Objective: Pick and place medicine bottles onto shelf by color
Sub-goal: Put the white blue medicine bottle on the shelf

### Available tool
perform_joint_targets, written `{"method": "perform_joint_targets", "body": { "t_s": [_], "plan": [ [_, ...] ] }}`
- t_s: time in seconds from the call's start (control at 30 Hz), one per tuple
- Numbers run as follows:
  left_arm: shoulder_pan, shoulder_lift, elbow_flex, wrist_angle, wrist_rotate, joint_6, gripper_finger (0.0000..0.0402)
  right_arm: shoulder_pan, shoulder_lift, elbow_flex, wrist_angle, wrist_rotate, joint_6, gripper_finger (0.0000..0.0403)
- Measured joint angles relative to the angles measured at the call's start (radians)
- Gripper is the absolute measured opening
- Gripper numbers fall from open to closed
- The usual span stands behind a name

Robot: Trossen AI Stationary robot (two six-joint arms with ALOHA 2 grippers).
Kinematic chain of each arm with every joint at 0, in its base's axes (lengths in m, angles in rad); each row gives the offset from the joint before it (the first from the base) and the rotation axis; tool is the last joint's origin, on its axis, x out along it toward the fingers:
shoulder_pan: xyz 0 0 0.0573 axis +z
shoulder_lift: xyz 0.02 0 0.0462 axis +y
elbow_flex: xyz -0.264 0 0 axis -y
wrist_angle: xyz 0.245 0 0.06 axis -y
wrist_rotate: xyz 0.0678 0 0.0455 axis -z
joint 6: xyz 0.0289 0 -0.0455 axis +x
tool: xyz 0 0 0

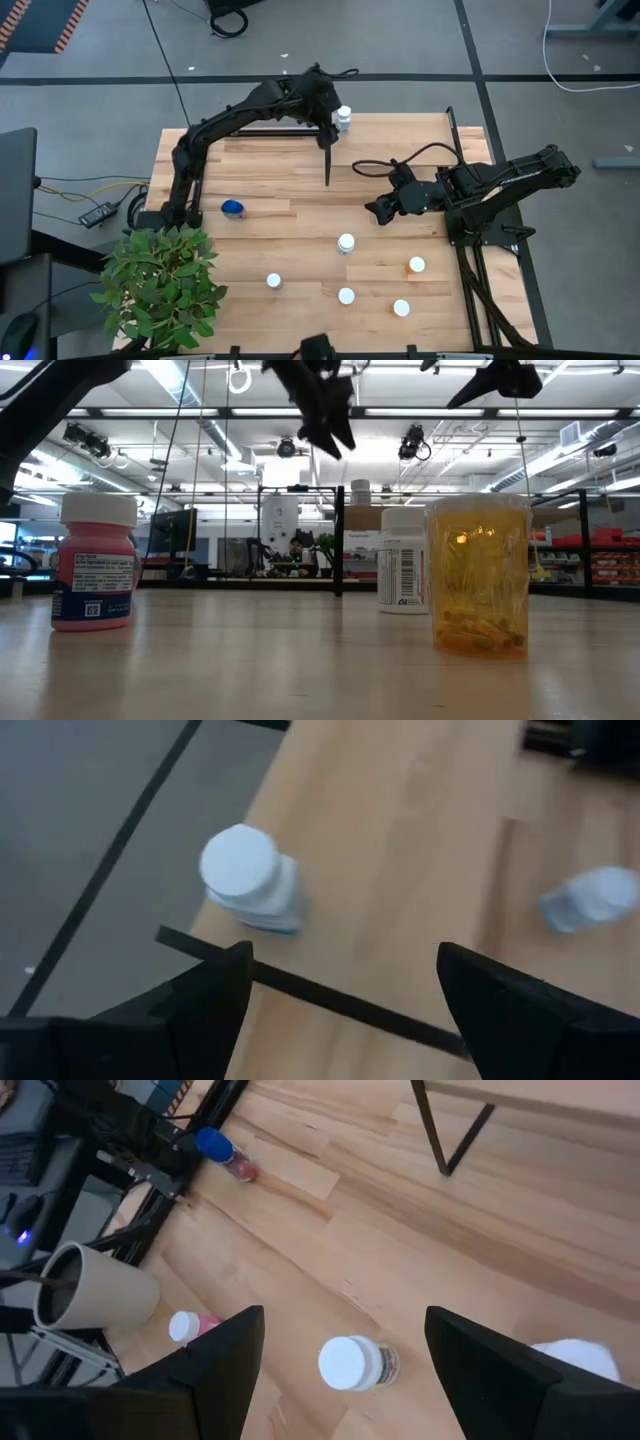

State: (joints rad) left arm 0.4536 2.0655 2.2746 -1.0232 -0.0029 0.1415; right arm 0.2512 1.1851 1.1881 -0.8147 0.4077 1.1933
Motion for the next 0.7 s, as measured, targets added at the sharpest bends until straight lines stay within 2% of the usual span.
{"method": "perform_joint_targets", "body": {
  "t_s": [0.1,0.3,0.4,0.57,0.7],
  "plan": [
    [-0.033,-0.006,0.086,-0.115,0.000,-0.037,0.0321,0.000,0.000,0.000,0.000,-0.035,-0.021,0.0284],
    [-0.121,-0.134,0.010,-0.216,0.003,-0.209,0.0308,0.000,0.000,0.000,-0.132,-0.062,-0.063,0.0284],
    [-0.172,-0.150,0.008,-0.252,0.004,-0.266,0.0302,-0.002,0.000,0.000,-0.242,-0.077,-0.040,0.0284],
    [-0.253,-0.168,0.008,-0.316,0.004,-0.355,0.0296,-0.046,0.029,0.000,-0.430,-0.185,-0.060,0.0284],
    [-0.323,-0.161,0.006,-0.387,-0.009,-0.367,0.0295,-0.094,0.077,0.000,-0.445,-0.226,-0.128,0.0284]
  ]
}}
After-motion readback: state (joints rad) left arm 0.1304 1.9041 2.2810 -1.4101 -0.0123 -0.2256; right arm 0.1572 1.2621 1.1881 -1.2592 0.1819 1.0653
